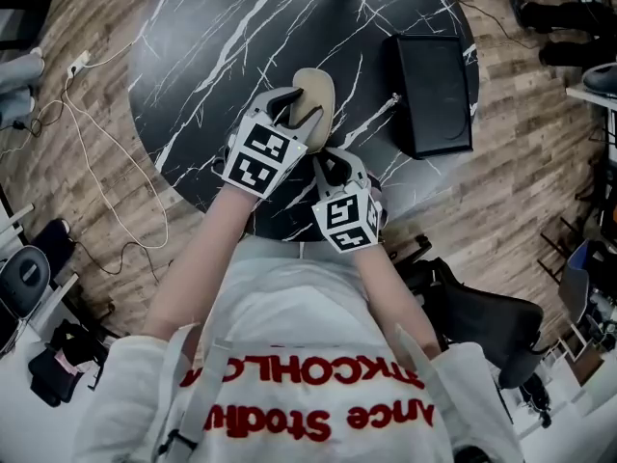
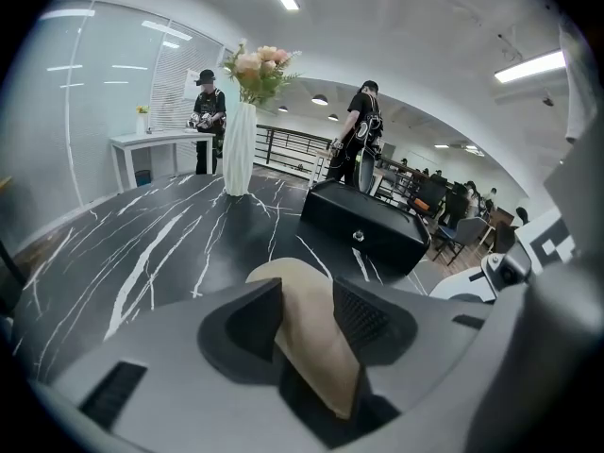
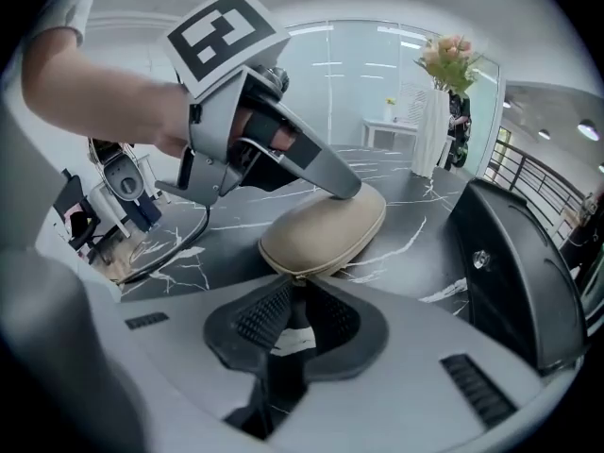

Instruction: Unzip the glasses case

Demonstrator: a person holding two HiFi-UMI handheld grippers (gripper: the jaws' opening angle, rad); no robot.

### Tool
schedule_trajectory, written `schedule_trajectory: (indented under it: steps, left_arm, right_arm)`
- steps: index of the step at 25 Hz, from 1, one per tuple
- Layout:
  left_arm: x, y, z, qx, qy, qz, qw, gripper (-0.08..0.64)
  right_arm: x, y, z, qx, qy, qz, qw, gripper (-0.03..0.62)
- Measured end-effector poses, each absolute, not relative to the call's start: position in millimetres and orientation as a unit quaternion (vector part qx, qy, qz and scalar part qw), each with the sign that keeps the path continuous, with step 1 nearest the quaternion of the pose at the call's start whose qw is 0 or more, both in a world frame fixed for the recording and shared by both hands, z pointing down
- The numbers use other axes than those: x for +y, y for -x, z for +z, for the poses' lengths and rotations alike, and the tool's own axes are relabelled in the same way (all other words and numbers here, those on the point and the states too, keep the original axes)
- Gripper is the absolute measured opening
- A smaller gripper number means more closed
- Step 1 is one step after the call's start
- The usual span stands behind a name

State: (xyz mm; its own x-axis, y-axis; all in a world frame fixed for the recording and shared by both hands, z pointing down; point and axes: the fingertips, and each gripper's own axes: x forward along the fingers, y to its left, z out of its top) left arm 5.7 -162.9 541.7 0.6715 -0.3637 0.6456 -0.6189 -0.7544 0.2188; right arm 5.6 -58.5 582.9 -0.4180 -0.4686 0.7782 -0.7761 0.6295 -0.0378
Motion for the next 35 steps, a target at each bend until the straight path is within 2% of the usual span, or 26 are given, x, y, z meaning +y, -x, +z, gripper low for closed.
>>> schedule_trajectory:
  steps: [10, 17, 21, 23, 25, 29, 35]
  left_arm:
    - [-162, -6, 541, -0.281, -0.888, 0.295, 0.214, 0.172]
    - [-163, -7, 542, -0.279, -0.889, 0.294, 0.214, 0.172]
    - [-162, -4, 540, -0.261, -0.899, 0.281, 0.211, 0.172]
    - [-163, 3, 535, -0.269, -0.901, 0.276, 0.199, 0.154]
    - [-169, 12, 521, -0.298, -0.901, 0.263, 0.176, 0.074]
    - [-185, 36, 473, -0.354, -0.899, 0.21, 0.151, 0.024]
    - [-197, 65, 370, -0.432, -0.889, 0.093, 0.118, 0.008]
  right_arm:
    - [-53, 3, 583, -0.821, -0.379, 0.21, 0.37, 0.04]
    - [-45, 38, 590, -0.837, -0.344, 0.231, 0.357, 0.029]
    - [-42, 26, 579, -0.844, -0.339, 0.244, 0.338, 0.031]
    - [-49, 10, 566, -0.844, -0.355, 0.249, 0.317, 0.03]
    - [-65, -9, 547, -0.844, -0.382, 0.246, 0.287, 0.029]
    - [-112, -45, 487, -0.847, -0.441, 0.202, 0.216, 0.022]
    - [-164, -86, 360, -0.851, -0.506, 0.1, 0.1, 0.015]
